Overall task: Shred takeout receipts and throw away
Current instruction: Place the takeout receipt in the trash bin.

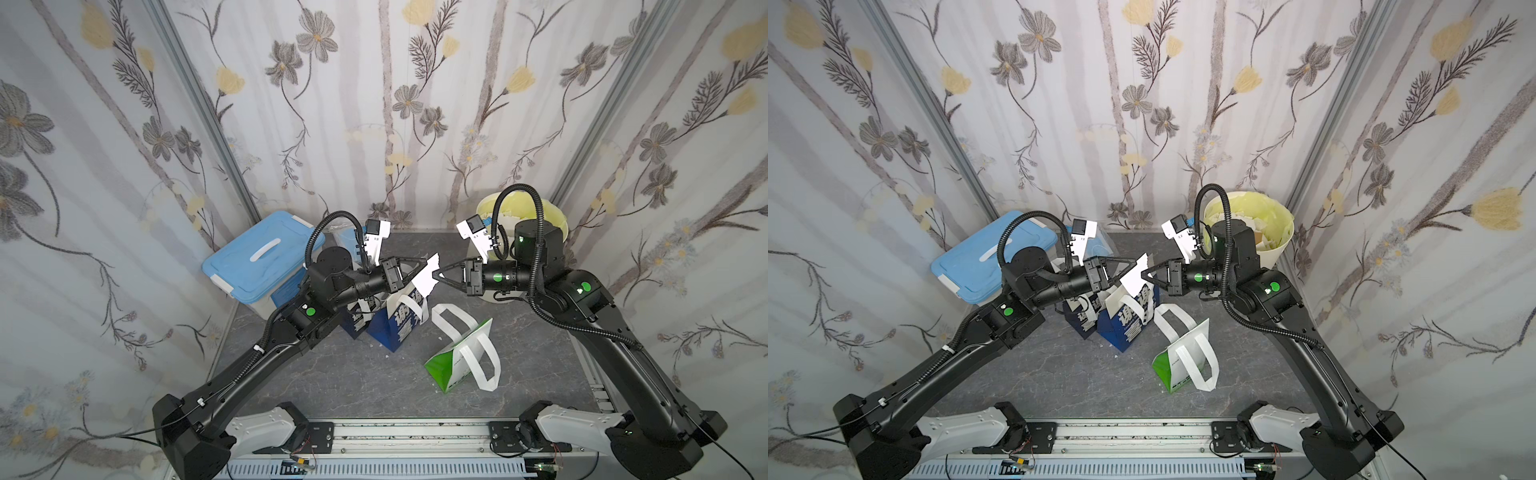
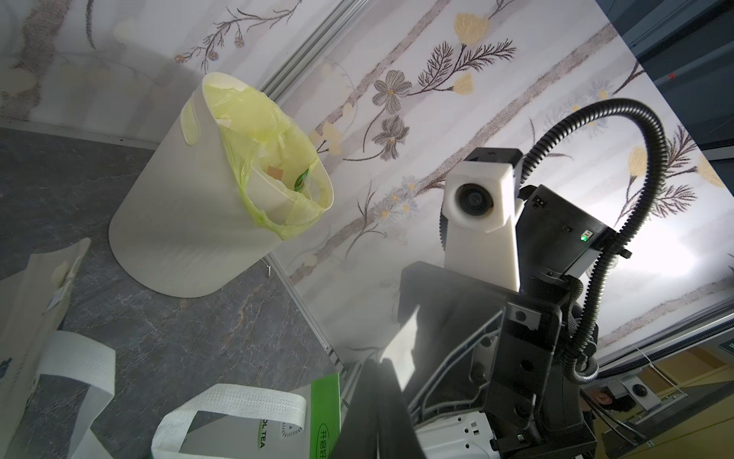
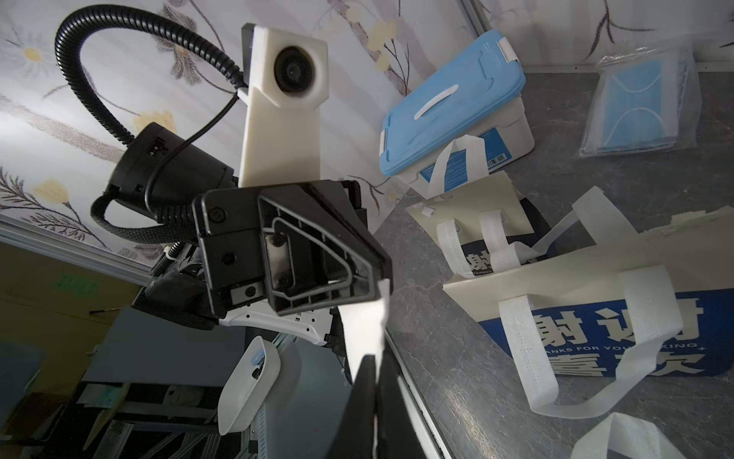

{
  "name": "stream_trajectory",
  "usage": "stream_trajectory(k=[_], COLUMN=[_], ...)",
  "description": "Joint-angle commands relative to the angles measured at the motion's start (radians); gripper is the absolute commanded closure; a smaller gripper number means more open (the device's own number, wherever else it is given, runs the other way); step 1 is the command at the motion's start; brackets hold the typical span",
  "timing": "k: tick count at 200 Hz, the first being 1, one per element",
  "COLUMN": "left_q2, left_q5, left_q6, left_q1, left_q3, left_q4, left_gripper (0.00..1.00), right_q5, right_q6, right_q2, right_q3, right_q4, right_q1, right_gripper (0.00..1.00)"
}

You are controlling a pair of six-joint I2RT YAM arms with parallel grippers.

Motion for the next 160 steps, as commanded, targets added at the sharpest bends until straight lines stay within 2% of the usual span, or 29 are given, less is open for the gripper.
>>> stream_trajectory(k=[1, 5, 17, 23, 41, 89, 114, 126, 137, 160], left_q2=[-0.005, -0.005, -0.008, -0.01, -0.032, -0.135, -0.195, -0.216, -0.231, -0.251], left_q5=[-0.014, -0.018, -0.034, -0.048, -0.149, -0.447, -0.532, -0.563, -0.59, -0.63], left_q6=[0.013, 0.016, 0.032, 0.043, 0.077, 0.12, 0.153, 0.174, 0.188, 0.192], left_q1=[-0.001, 0.0, 0.0, 0.001, 0.001, 0.023, 0.035, 0.041, 0.047, 0.062], left_q3=[0.008, 0.01, 0.012, 0.014, 0.015, -0.026, -0.039, -0.038, -0.038, -0.039], left_q4=[0.009, 0.008, -0.007, -0.022, -0.092, -0.254, -0.308, -0.34, -0.365, -0.408], left_gripper=[1.0, 0.95, 0.68, 0.58, 0.43, 0.39, 0.38, 0.36, 0.35, 0.34], right_q5=[0.033, 0.045, 0.105, 0.146, 0.281, 0.771, 0.949, 1.009, 1.016, 1.065], right_q6=[0.001, -0.004, -0.02, -0.027, -0.038, -0.018, -0.056, -0.068, -0.083, -0.088], right_q2=[0.001, 0.001, -0.001, -0.003, 0.001, 0.121, 0.249, 0.34, 0.424, 0.585], right_q3=[0.006, 0.007, 0.01, 0.01, 0.021, 0.159, 0.27, 0.356, 0.452, 0.651], right_q4=[0.065, 0.062, 0.05, 0.045, 0.031, -0.049, -0.092, -0.163, -0.241, -0.414], right_q1=[0.001, -0.001, -0.005, -0.009, -0.057, -0.313, -0.391, -0.407, -0.417, -0.419], right_gripper=[1.0, 1.0, 1.0, 1.0, 1.0, 1.0, 1.0, 1.0, 0.86, 0.79])
